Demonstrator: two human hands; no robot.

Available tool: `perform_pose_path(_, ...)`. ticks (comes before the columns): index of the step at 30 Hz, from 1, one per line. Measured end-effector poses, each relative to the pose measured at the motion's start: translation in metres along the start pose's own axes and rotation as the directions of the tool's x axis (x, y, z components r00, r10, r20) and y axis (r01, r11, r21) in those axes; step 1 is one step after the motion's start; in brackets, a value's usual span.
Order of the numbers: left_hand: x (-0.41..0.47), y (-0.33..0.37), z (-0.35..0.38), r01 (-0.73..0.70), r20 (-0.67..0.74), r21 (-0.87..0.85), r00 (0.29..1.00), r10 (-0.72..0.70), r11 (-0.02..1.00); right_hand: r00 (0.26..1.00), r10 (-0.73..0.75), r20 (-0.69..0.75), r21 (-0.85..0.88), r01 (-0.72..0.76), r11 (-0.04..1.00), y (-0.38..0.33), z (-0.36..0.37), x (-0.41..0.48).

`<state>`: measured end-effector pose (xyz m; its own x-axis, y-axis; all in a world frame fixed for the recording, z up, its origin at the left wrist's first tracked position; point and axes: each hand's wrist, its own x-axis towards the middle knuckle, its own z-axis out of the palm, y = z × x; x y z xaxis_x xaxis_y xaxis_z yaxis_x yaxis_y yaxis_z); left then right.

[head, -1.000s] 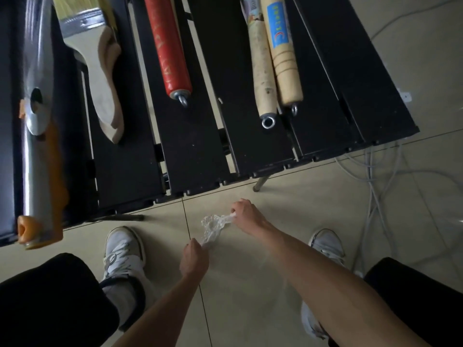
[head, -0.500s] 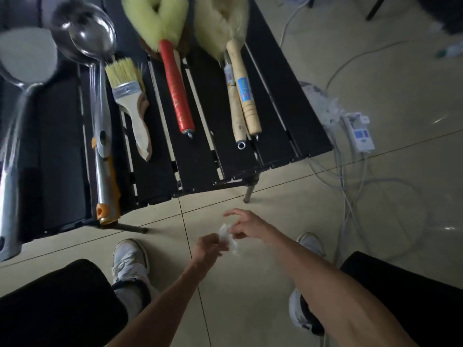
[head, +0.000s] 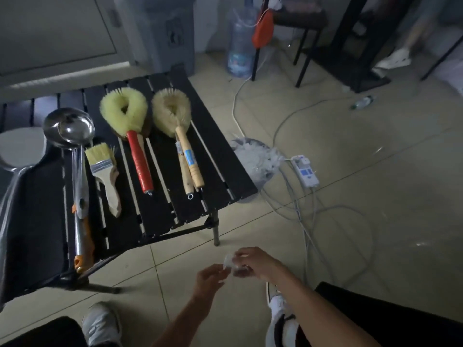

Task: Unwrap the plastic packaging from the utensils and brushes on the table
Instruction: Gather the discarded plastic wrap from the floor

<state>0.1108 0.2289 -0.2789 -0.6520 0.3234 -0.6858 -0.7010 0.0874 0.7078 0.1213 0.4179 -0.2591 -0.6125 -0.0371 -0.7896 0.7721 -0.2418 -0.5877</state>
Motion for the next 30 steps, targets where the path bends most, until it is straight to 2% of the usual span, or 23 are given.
perform_pose_path(4, 0.008, 0.024, 0.039, 0.139, 0.122, -0.161, 0.985, -0.12, 0.977, 0.985, -0.125, -0.121, 0.16, 0.144, 0.976, -0.018, -0.036, -0.017)
perform_pose_path(6, 0.012, 0.04, 0.06, 0.118, 0.123, -0.198, 0.988, -0.094, 0.973, 0.967, -0.148, -0.206, 0.167, 0.184, 0.969, -0.029, -0.048, -0.021)
perform_pose_path(12, 0.035, 0.09, 0.115, 0.003, 0.011, -0.197, 1.0, -0.001, 0.98, 0.877, -0.247, -0.412, 0.084, 0.307, 0.948, -0.078, -0.072, -0.023)
perform_pose_path(15, 0.054, 0.12, 0.136, -0.066, -0.017, -0.216, 0.998, 0.064, 0.974, 0.779, -0.365, -0.51, 0.026, 0.438, 0.899, -0.117, -0.087, -0.02)
perform_pose_path(18, 0.07, 0.135, 0.15, -0.117, -0.019, -0.221, 0.993, 0.116, 0.968, 0.641, -0.54, -0.546, -0.173, 0.544, 0.821, -0.161, -0.102, -0.011)
perform_pose_path(20, 0.077, 0.135, 0.157, -0.126, 0.002, -0.2, 0.992, 0.129, 0.972, 0.566, -0.624, -0.539, -0.301, 0.563, 0.77, -0.194, -0.108, 0.004)
perform_pose_path(23, 0.08, 0.123, 0.159, -0.103, 0.064, -0.138, 0.992, 0.112, 0.985, 0.444, -0.719, -0.534, -0.514, 0.505, 0.694, -0.24, -0.108, 0.034)
perform_pose_path(24, 0.081, 0.118, 0.157, -0.095, 0.088, -0.122, 0.99, 0.106, 0.988, 0.428, -0.745, -0.512, -0.576, 0.472, 0.667, -0.25, -0.106, 0.047)
perform_pose_path(27, 0.086, 0.101, 0.148, -0.085, 0.15, -0.079, 0.984, 0.096, 0.993, 0.482, -0.788, -0.382, -0.772, 0.302, 0.559, -0.262, -0.1, 0.086)
perform_pose_path(30, 0.09, 0.09, 0.14, -0.052, 0.2, -0.022, 0.978, 0.056, 0.998, 0.545, -0.781, -0.305, -0.929, 0.009, 0.369, -0.256, -0.094, 0.118)
